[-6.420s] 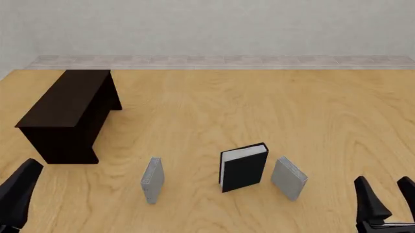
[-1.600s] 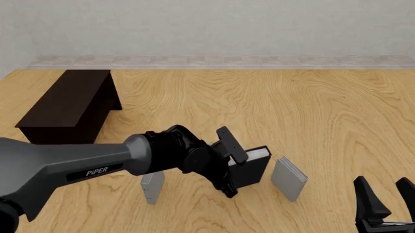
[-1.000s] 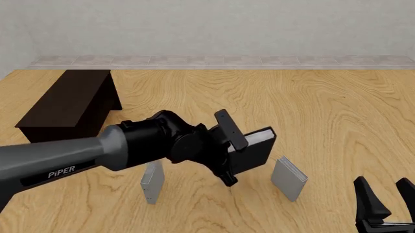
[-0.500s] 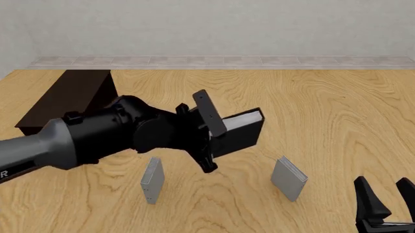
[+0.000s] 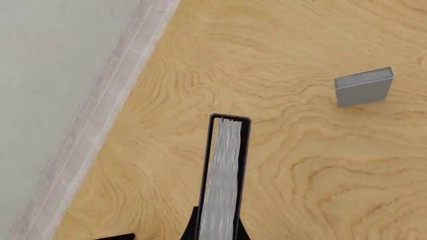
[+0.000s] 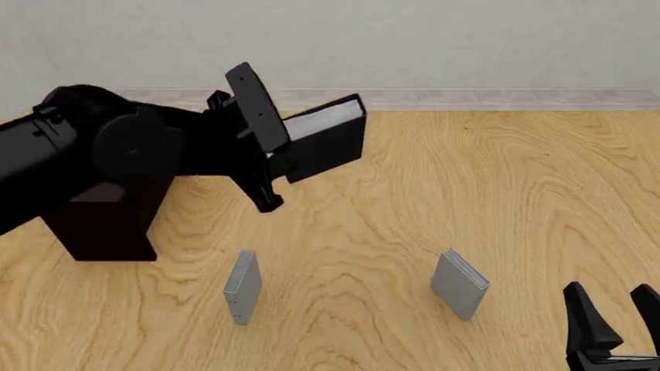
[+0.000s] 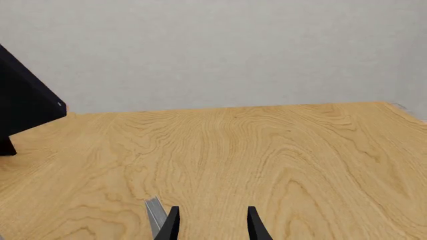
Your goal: Pick up the book in the middle and place it on the cabinet shelf.
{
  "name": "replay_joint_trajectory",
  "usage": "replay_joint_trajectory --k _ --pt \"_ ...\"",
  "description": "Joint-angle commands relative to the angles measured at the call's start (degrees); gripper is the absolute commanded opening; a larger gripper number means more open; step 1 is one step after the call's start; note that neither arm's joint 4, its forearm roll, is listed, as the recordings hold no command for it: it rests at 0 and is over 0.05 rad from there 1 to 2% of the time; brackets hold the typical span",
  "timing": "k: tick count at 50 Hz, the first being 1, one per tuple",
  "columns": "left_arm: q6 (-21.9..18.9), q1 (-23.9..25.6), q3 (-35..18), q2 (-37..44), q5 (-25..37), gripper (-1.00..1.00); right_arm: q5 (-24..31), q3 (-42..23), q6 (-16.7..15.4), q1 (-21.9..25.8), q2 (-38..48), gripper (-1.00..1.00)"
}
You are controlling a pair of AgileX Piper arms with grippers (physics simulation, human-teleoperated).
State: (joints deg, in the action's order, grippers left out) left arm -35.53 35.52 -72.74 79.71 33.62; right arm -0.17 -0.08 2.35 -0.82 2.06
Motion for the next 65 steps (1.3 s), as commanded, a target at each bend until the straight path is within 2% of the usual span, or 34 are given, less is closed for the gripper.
replay_joint_trajectory --k 1,5,7,15,21,24,29,38,42,47,52,58,60,65 --pt "-5.1 -8.4 -3.0 -2.7 1.2 -1.0 0.3 0.0 0.0 0.0 -0.3 1.0" --pt "-6.0 -11.1 -4.3 -3.4 1.5 -1.0 0.4 0.0 0.0 0.0 -0.4 1.0" --pt "-8.1 -13.0 -3.8 -4.3 -0.6 -1.0 0.3 0.0 0.1 0.0 -0.3 1.0" --pt "-7.2 -18.6 -6.9 -3.9 0.2 -1.0 0.0 0.1 0.1 -0.1 0.0 1.0" --pt "-10.3 -22.2 -3.0 -6.0 -2.1 -1.0 0.0 0.1 0.2 -0.1 0.0 1.0" --pt "-10.0 -23.3 -3.3 -6.1 -2.0 -1.0 0.0 0.1 0.2 -0.1 -0.1 1.0" --pt "-15.0 -28.2 -0.6 -6.9 -4.8 -1.0 0.0 0.1 0.2 -0.1 -0.1 1.0" --pt "-16.2 -34.1 -3.0 -5.4 -5.7 -1.0 0.2 0.1 0.2 -0.2 -0.2 1.0" --pt "-14.2 -36.1 -5.8 -4.1 -6.5 -1.0 0.1 0.1 0.2 -0.1 -0.2 1.0" --pt "-16.0 -39.2 -4.4 -3.1 -8.6 -1.0 0.4 0.1 0.3 -0.2 -0.4 1.0" --pt "-14.9 -40.8 -4.9 -1.9 -9.2 -1.0 0.4 0.1 0.3 -0.2 -0.4 1.0" --pt "-16.4 -43.6 -3.8 -1.1 -10.4 -1.0 0.4 0.0 0.4 -0.2 -0.3 1.0" --pt "-18.0 -45.1 -2.5 -0.8 -11.9 -1.0 0.5 0.0 0.4 -0.2 -0.5 1.0" --pt "-18.4 -46.2 -0.6 -0.4 -13.1 -1.0 0.7 0.0 0.4 -0.2 -0.7 1.0"
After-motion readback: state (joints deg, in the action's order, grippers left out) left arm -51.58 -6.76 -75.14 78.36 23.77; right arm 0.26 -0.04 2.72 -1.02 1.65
